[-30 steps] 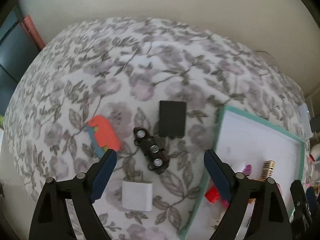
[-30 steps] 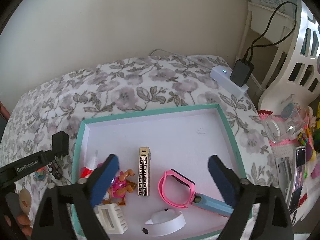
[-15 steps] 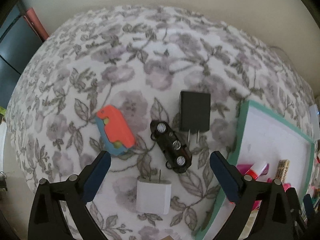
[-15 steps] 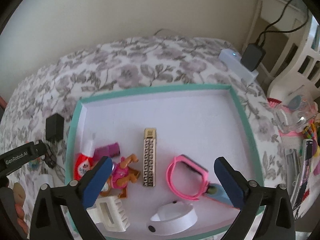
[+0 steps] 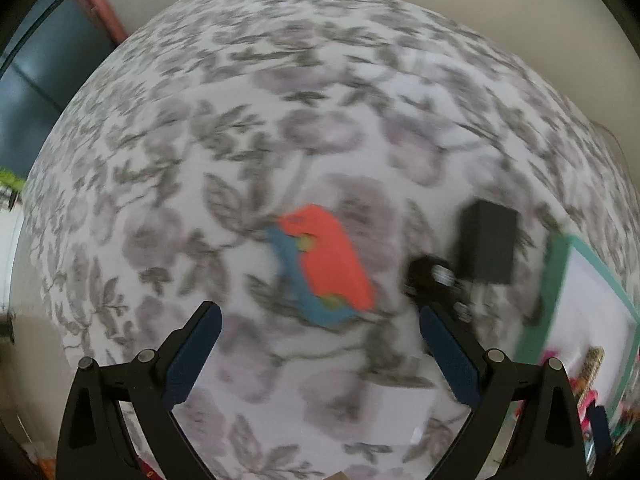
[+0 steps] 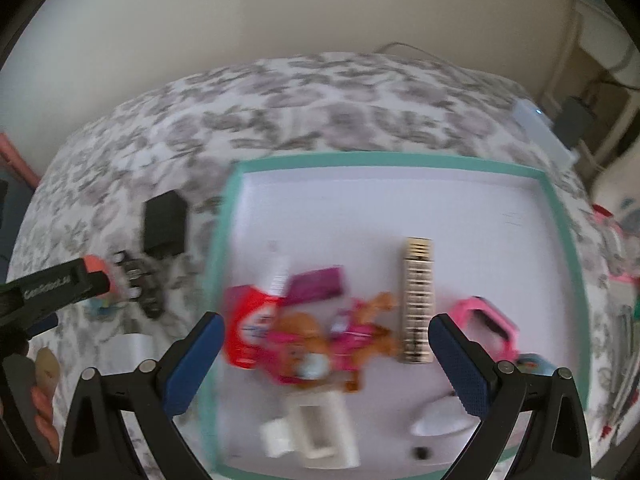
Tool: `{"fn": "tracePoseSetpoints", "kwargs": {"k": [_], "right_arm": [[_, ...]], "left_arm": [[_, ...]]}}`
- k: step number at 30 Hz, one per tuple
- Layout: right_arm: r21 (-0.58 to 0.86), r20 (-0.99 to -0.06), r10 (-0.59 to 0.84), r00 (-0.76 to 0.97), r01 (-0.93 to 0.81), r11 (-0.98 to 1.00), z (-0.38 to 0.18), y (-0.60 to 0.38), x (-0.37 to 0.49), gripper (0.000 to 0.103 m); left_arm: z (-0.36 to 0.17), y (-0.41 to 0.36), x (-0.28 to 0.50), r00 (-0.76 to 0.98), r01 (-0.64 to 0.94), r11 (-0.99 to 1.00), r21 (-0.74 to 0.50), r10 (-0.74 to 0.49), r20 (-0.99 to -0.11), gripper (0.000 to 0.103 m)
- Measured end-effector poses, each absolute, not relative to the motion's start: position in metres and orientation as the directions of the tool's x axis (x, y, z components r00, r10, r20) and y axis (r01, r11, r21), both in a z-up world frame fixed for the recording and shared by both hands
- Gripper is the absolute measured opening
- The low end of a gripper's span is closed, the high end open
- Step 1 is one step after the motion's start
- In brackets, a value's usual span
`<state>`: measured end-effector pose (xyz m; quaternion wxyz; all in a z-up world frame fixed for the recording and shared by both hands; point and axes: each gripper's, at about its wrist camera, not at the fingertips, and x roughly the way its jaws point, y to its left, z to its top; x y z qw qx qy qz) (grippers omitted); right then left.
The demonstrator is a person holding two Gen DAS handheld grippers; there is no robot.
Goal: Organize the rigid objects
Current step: 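Move both tools toward the white charger and orange-blue toy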
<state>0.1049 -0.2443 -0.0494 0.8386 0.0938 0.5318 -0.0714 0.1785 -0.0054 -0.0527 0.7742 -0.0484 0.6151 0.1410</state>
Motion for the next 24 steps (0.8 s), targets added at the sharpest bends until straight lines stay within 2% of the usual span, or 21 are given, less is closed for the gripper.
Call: {"fn": "tracePoseSetpoints", "kwargs": {"k": [11, 24], "right_arm": [[0.093, -0.887, 0.052, 0.458, 0.066, 0.993, -0.041, -0.168, 0.119, 0.103], [0.115, -0.908, 0.114, 0.404, -0.022, 0.993, -0.061, -0.119, 0.122, 0.103]], "left_arm": [[-0.041, 0.071, 0.180, 0.204, -0.415, 0.907, 0.069, 0.167, -0.965, 0.099], [-0.044, 0.095, 0.181, 0.179, -0.420, 0.906, 0.051, 0.138, -0.974, 0.099]]}}
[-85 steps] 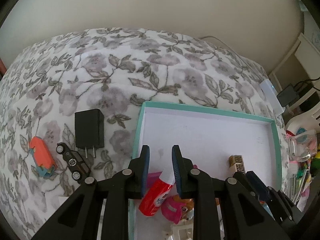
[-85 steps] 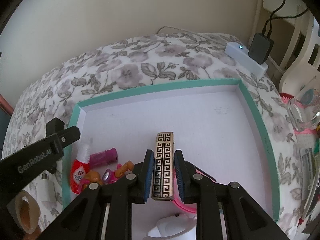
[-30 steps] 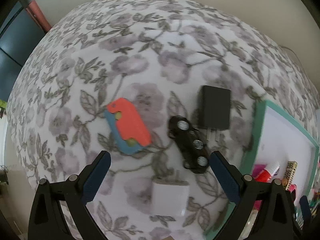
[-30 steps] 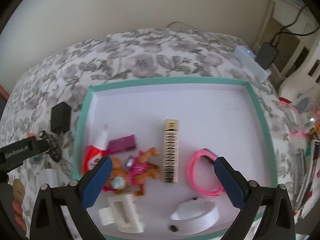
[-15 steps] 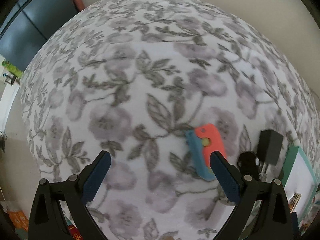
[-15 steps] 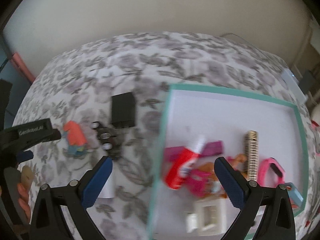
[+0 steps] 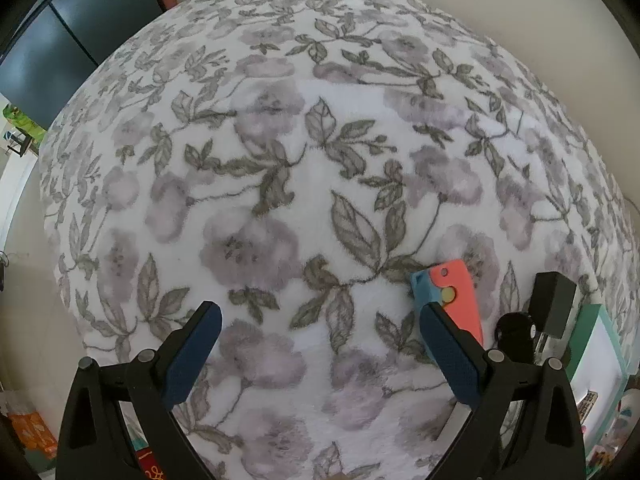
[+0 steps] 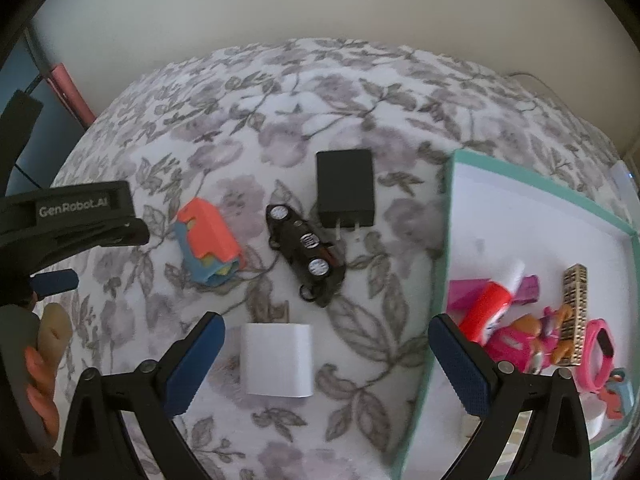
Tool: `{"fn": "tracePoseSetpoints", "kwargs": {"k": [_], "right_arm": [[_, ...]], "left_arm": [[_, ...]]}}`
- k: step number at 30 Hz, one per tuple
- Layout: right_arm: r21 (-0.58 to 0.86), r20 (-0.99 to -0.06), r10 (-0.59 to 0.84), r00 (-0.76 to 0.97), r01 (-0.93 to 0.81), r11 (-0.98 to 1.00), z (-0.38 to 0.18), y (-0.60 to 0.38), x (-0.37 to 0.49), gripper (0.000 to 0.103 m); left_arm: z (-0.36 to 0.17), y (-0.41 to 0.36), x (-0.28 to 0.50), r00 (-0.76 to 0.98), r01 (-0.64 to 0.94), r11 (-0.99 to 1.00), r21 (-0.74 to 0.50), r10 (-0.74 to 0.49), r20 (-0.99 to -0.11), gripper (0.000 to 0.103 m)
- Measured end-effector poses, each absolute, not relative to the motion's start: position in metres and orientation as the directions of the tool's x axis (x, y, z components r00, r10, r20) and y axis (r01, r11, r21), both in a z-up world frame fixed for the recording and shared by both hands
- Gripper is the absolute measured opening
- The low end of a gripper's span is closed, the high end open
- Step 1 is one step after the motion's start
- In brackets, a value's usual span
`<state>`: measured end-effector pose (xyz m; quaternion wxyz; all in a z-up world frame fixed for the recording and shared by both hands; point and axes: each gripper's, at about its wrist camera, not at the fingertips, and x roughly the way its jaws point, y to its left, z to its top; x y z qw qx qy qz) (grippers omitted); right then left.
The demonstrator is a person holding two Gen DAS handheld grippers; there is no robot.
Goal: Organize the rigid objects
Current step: 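Move both tools toward the white charger and orange-blue toy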
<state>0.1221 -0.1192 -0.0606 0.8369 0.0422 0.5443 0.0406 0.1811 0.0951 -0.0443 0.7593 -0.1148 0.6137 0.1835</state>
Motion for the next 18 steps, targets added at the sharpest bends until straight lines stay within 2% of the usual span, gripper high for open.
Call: {"fn": "tracePoseSetpoints", "kwargs": {"k": [12, 18], "right_arm": [[0.111, -0.935, 0.126, 0.333, -0.064, 0.992, -0.088, -0.103, 0.120, 0.097], [0.060, -0.941, 0.088, 0.326, -0.095, 0.994, -0.095, -0.093, 0.116, 0.088]], "left_arm": [[-0.055, 0.094, 0.184, 0.157, -0.384, 0.923, 0.040, 0.107, -0.982, 0.099], [-0.064, 0.091, 0.191, 0.154, -0.372, 0.928, 0.037, 0.101, -0.983, 0.099]]}}
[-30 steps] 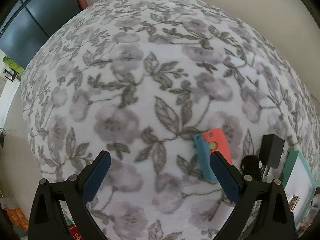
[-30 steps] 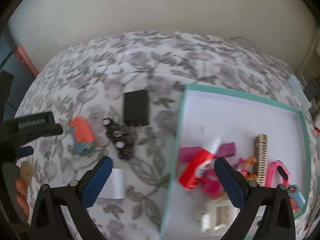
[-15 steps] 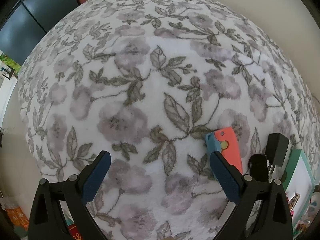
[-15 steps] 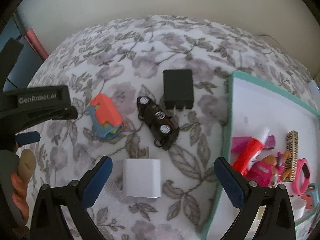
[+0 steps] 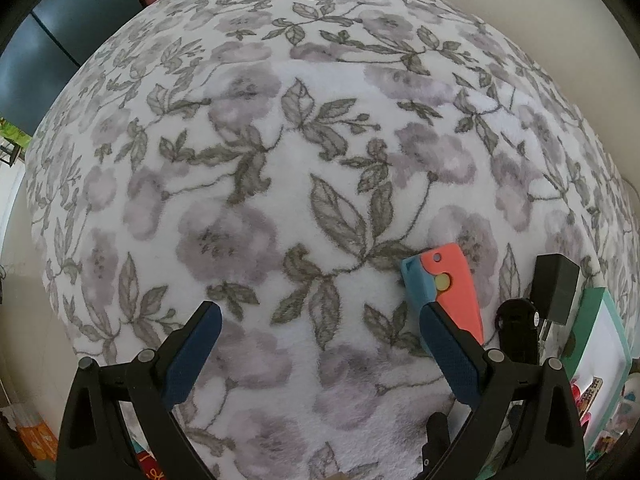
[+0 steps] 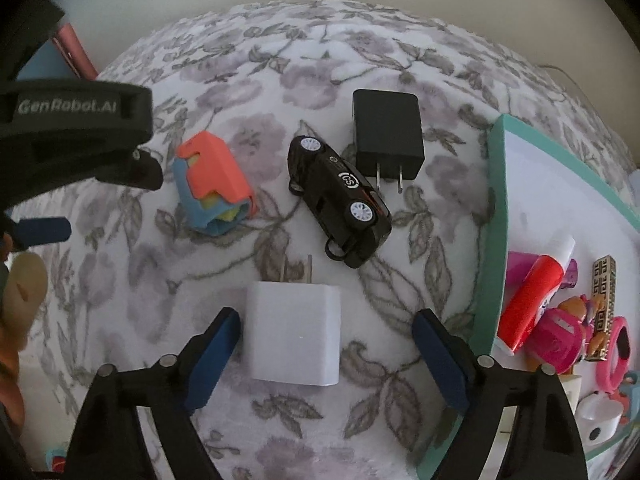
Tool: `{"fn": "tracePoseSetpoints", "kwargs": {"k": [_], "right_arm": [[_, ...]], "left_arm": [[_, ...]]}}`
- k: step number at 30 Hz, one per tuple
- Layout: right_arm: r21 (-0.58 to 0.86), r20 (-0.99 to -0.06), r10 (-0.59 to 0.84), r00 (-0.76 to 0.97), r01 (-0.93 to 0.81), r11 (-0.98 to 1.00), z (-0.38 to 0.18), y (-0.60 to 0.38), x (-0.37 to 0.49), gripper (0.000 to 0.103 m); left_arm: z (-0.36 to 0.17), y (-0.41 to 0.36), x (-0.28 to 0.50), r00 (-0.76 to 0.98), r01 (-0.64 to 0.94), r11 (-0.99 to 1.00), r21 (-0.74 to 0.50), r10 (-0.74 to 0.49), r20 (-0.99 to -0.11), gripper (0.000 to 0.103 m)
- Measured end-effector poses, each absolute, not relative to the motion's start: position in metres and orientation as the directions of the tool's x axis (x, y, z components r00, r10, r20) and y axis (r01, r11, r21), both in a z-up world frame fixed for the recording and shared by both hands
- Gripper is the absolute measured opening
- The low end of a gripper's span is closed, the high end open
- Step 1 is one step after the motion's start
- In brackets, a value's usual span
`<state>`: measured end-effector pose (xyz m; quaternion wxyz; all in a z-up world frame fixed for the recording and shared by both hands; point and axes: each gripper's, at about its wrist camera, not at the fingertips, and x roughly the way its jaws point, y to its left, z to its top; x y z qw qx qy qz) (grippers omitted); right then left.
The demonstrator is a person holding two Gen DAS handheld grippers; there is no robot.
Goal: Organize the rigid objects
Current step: 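Move both tools toward the white charger and orange-blue toy, then grasp the white charger with the right tool while the left tool grasps the orange-blue toy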
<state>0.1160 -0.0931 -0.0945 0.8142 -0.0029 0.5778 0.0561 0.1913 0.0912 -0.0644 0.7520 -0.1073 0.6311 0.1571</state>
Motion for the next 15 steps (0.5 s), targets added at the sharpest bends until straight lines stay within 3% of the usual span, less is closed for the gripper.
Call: {"fn": "tracePoseSetpoints", "kwargs": {"k": [15], "right_arm": [[0.088, -0.937, 0.098, 0.335, -0.046, 0.995, -0.090, -0.125, 0.120, 0.049]], "left_arm": [[-0.059, 0.058, 0.214, 0.206, -0.300, 0.954, -0.014, 0.051, -0.977, 0.099]]}}
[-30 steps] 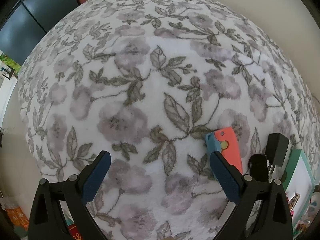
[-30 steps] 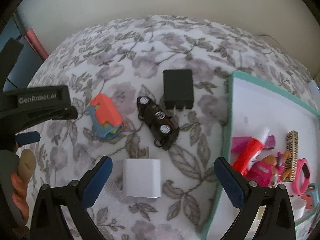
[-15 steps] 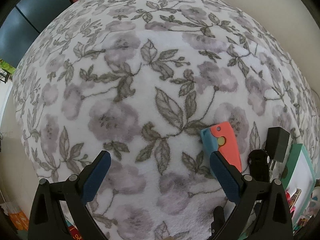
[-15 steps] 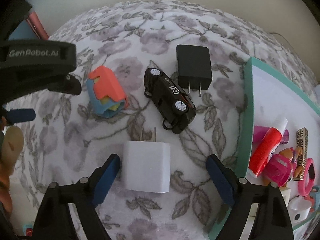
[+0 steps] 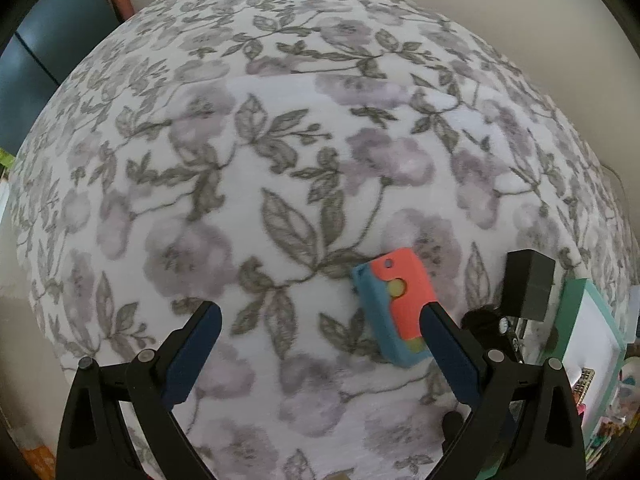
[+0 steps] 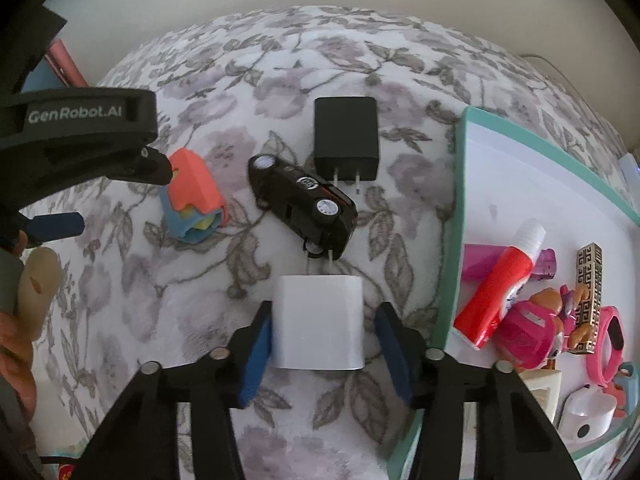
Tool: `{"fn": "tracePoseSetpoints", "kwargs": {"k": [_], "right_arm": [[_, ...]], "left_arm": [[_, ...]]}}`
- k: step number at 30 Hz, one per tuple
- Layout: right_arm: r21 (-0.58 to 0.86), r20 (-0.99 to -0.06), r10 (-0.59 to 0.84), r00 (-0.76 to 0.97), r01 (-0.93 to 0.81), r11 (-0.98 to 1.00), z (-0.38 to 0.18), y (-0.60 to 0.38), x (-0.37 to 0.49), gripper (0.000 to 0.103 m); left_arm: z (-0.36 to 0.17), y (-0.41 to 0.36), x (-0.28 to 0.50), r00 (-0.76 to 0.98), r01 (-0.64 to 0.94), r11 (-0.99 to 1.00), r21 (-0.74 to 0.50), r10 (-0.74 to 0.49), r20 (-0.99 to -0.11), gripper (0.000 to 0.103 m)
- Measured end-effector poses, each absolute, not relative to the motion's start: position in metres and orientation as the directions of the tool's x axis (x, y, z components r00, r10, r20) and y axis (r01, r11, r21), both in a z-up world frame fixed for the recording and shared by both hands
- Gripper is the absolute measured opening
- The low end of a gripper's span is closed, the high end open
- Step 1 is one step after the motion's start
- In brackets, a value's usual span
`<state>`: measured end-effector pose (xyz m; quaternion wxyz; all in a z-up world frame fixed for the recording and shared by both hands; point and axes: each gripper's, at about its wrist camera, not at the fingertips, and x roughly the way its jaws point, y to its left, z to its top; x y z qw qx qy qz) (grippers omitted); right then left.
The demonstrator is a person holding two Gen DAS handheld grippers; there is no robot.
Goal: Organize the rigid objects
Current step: 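Grasp the white charger with the right tool while the left tool grasps the orange-blue toy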
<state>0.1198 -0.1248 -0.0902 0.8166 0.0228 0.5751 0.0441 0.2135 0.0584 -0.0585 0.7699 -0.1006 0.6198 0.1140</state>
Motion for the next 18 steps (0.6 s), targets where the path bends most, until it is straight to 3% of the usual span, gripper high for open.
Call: {"fn": "tracePoseSetpoints", "kwargs": {"k": [18], "right_arm": [[0.090, -0.928, 0.110, 0.356, -0.070, 0.993, -0.088, -0.130, 0.120, 0.045]], "left_arm": [[-0.095, 0.006, 0.245, 0.215, -0.230, 0.973, -0.004, 0.047, -0.975, 0.099]]}}
